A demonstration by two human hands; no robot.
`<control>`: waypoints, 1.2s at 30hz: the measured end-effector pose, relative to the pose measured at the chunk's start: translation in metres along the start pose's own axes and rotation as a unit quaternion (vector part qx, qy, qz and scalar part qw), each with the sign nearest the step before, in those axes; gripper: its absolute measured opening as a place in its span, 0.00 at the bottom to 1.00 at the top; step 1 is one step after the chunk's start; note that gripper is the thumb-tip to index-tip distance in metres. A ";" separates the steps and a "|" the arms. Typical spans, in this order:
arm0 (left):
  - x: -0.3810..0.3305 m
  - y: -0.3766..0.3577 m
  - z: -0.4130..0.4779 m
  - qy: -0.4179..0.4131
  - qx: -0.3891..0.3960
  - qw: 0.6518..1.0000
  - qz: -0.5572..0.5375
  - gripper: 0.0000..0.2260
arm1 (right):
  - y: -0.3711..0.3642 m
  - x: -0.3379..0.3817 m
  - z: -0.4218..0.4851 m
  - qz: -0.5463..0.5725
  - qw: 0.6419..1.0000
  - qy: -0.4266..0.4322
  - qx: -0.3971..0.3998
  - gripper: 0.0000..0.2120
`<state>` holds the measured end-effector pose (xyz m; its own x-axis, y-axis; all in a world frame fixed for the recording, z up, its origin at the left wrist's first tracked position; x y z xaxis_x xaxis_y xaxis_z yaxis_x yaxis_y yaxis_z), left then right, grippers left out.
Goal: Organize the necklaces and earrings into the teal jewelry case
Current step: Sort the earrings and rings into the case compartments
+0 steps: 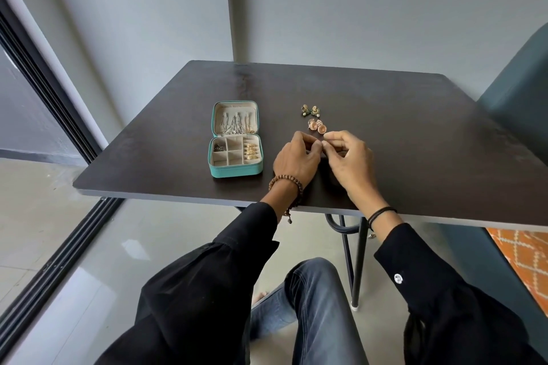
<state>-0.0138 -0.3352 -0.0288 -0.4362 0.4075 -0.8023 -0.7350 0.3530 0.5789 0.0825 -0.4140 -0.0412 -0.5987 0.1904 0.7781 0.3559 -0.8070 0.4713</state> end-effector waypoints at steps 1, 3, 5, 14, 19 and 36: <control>0.000 0.001 -0.001 -0.005 0.002 1.000 0.001 0.09 | 0.000 0.000 -0.001 0.000 1.000 -0.001 0.006 0.08; 0.001 0.003 -0.004 -0.021 0.016 1.000 0.007 0.10 | 0.002 0.002 -0.004 -0.002 1.000 -0.006 0.011 0.07; 0.001 0.005 -0.007 -0.038 0.029 0.999 0.017 0.11 | 0.004 0.003 -0.007 0.009 1.000 -0.015 0.012 0.06; 0.004 0.015 -0.021 -0.029 0.020 0.995 -0.089 0.07 | 0.016 0.009 -0.026 0.132 0.989 -0.058 0.023 0.05; 0.006 0.021 -0.025 -0.012 0.038 0.982 -0.184 0.05 | 0.023 0.015 -0.029 0.172 0.981 -0.081 0.046 0.06; -0.032 0.066 -0.046 0.101 0.040 0.923 -0.370 0.12 | 0.040 0.059 -0.027 0.309 0.937 -0.147 0.068 0.12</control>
<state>-0.0724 -0.3631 0.0285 0.0764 -0.1328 -0.9882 -0.8336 0.5352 -0.1363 0.0421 -0.4499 0.0120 -0.0319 -0.1271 0.9914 0.6692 -0.7394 -0.0733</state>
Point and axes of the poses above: each hand's wrist, its own z-axis towards the middle knuckle, its own y-axis out of the back of the hand, x = y × z, the point moved 1 cm from there along z, towards the middle knuckle, and after that the axes turned 2 degrees about -x, right-handed, at the moved point
